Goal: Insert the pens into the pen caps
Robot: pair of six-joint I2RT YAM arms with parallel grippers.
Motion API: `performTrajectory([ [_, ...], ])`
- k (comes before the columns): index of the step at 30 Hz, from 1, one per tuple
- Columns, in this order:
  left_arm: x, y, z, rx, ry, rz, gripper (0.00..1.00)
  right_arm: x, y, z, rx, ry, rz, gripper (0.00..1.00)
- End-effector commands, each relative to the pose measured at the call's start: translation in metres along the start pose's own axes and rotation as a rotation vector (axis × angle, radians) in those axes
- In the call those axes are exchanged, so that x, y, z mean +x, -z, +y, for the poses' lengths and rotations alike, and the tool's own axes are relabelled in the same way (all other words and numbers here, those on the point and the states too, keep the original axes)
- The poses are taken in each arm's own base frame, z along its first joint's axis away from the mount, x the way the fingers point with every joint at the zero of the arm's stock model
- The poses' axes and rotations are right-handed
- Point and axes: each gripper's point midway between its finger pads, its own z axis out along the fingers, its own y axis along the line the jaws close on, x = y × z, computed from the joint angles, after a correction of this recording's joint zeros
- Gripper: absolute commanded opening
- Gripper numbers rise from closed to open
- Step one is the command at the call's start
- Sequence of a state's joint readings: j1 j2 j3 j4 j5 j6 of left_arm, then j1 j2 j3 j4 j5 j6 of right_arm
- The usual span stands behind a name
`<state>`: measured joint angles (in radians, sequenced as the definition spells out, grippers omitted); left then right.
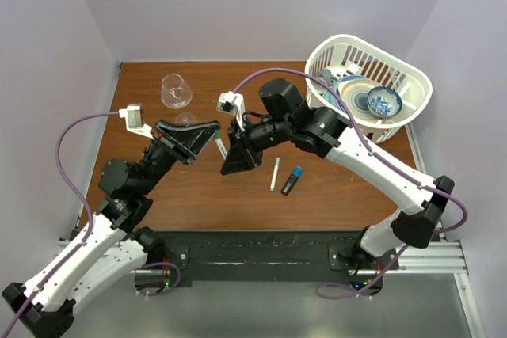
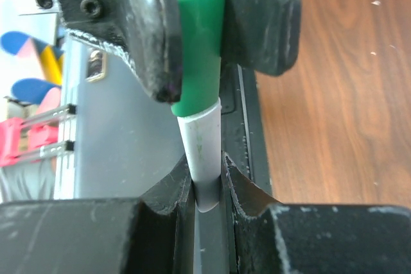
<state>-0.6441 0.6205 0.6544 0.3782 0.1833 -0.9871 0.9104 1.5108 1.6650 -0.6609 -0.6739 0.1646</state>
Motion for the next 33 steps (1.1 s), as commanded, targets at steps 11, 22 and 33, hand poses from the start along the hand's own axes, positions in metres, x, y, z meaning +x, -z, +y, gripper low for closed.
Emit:
performTrajectory([
  [11,0.142,0.105,-0.030,0.174,0.177,0.878,0.00,-0.188,0.105,0.010,0.195,0.440,-0.680,0.00],
  [22,0.135,0.096,-0.037,0.173,0.314,0.781,0.00,-0.175,0.077,0.026,0.112,0.409,-0.685,0.00],
  [33,0.150,0.107,0.003,-0.102,0.240,0.840,0.00,-0.198,0.084,-0.001,0.313,0.372,-0.725,0.00],
])
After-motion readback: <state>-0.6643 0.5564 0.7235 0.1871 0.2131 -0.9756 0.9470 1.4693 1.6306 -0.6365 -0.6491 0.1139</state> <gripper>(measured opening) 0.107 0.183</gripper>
